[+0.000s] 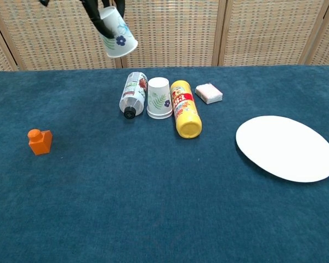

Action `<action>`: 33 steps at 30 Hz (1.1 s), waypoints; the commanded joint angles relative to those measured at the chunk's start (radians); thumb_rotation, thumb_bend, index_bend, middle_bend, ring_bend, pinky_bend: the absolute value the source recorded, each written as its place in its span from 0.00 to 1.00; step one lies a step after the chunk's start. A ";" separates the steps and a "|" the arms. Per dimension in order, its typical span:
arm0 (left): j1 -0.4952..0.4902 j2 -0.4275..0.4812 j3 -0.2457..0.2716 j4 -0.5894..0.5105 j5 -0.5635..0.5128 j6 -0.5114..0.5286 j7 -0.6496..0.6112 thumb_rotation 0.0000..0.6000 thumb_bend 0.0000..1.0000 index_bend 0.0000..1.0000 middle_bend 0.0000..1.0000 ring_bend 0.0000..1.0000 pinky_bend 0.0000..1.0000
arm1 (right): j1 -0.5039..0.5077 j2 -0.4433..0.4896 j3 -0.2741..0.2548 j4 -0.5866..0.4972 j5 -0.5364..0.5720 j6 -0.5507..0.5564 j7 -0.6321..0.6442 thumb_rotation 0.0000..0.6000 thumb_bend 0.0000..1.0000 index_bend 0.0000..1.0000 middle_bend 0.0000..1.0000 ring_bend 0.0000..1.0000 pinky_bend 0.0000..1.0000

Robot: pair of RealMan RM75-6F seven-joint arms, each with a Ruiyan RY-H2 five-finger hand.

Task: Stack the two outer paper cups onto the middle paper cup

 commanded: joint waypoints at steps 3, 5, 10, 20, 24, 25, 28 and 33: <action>-0.149 -0.130 0.039 0.173 -0.165 -0.096 0.118 1.00 0.10 0.52 0.37 0.42 0.51 | -0.004 0.001 0.010 0.005 0.007 -0.005 0.009 1.00 0.00 0.03 0.00 0.00 0.00; -0.176 -0.159 0.059 0.209 -0.205 -0.113 0.135 1.00 0.10 0.52 0.37 0.42 0.51 | -0.006 0.003 0.014 0.006 0.008 -0.006 0.014 1.00 0.00 0.03 0.00 0.00 0.00; -0.224 -0.214 0.110 0.282 -0.282 -0.149 0.163 1.00 0.10 0.52 0.37 0.42 0.51 | -0.010 0.007 0.023 0.007 0.014 -0.009 0.026 1.00 0.00 0.03 0.00 0.00 0.00; -0.275 -0.257 0.163 0.333 -0.372 -0.159 0.177 1.00 0.10 0.52 0.37 0.42 0.51 | -0.018 0.018 0.033 -0.001 0.009 -0.005 0.039 1.00 0.00 0.03 0.00 0.00 0.00; -0.288 -0.276 0.171 0.346 -0.386 -0.139 0.178 1.00 0.10 0.52 0.37 0.42 0.51 | -0.021 0.022 0.036 -0.006 0.007 -0.004 0.044 1.00 0.00 0.03 0.00 0.00 0.00; -0.290 -0.281 0.171 0.348 -0.387 -0.134 0.177 1.00 0.10 0.52 0.37 0.42 0.51 | -0.022 0.023 0.037 -0.007 0.007 -0.004 0.046 1.00 0.00 0.03 0.00 0.00 0.00; -0.301 -0.297 0.171 0.363 -0.388 -0.125 0.176 1.00 0.10 0.52 0.37 0.42 0.51 | -0.025 0.026 0.041 -0.008 0.008 -0.004 0.051 1.00 0.00 0.03 0.00 0.00 0.00; -0.320 -0.317 0.179 0.390 -0.410 -0.138 0.183 1.00 0.10 0.52 0.37 0.42 0.50 | -0.028 0.029 0.048 -0.009 0.011 -0.005 0.059 1.00 0.00 0.03 0.00 0.00 0.00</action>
